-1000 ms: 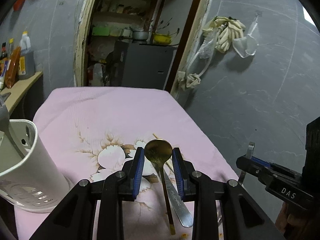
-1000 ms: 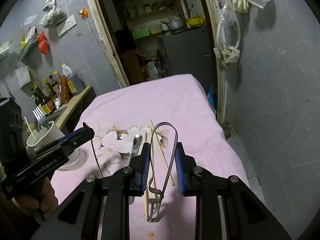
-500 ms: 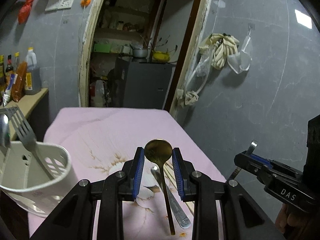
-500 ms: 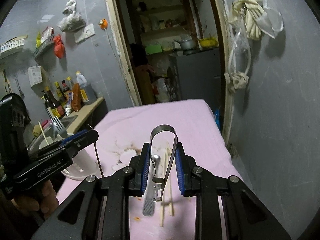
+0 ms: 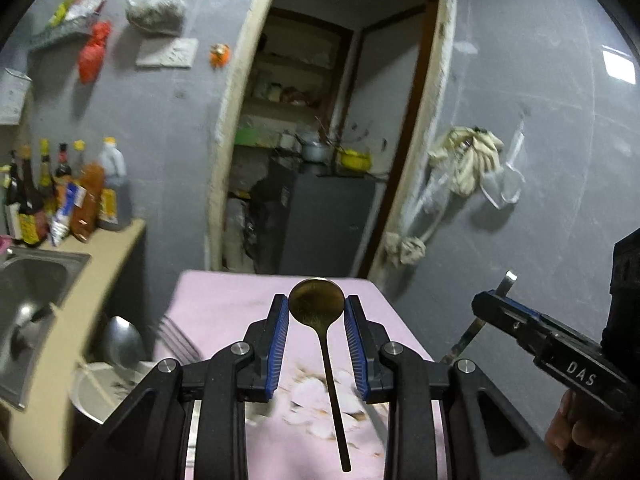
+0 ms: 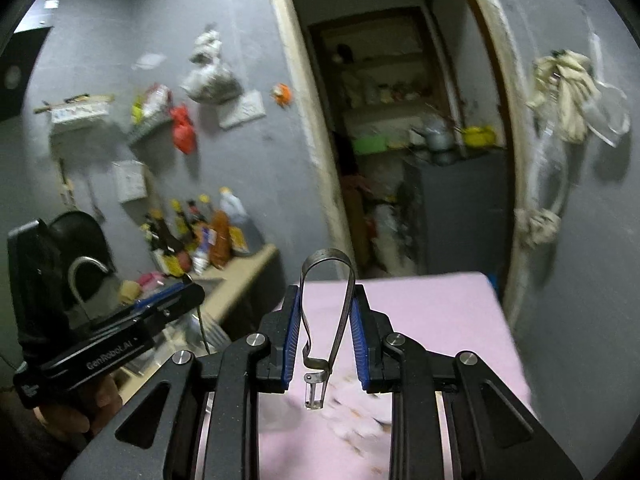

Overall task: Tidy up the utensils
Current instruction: 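Carry gold spoon and wire loop over the white holder and open both tools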

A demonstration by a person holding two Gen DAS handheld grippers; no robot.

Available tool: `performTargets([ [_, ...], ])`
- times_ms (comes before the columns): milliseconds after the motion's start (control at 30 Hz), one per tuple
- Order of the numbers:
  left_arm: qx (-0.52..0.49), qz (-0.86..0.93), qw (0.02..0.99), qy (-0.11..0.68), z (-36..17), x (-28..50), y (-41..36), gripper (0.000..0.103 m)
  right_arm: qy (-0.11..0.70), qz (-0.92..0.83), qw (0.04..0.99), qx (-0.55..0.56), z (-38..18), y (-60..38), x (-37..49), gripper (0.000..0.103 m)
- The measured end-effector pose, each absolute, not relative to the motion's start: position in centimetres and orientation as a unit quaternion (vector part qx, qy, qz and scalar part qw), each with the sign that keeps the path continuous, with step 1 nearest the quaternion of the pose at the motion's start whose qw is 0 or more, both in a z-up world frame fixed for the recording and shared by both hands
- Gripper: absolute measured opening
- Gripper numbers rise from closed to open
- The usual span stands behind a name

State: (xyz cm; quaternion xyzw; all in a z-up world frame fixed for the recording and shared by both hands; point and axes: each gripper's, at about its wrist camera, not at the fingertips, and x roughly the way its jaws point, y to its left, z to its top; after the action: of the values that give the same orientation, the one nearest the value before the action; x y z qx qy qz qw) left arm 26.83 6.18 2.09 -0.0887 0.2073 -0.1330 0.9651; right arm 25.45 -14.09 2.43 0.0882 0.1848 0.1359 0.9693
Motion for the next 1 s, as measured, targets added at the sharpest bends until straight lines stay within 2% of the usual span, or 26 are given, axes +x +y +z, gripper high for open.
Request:
performTargets([
  [233, -0.106, -0.059, 0.977, 0.178, 4.5, 26.3, 13.0, 0.027, 0.159, 0.207, 0.961, 0.086, 3.3, -8.3, 27.1, 0.021],
  [533, -0.131, 0.024, 0.974, 0.182, 3.2, 27.0, 20.6, 0.027, 0.201, 0.221, 0.952, 0.073, 0.0, -4.0, 29.4, 0.021],
  [1000, -0.141, 0.061, 0.969, 0.191, -0.6, 29.9, 21.9, 0.027, 0.254, 0.210, 0.942, 0.058, -4.0, -2.6, 31.9, 0.021],
])
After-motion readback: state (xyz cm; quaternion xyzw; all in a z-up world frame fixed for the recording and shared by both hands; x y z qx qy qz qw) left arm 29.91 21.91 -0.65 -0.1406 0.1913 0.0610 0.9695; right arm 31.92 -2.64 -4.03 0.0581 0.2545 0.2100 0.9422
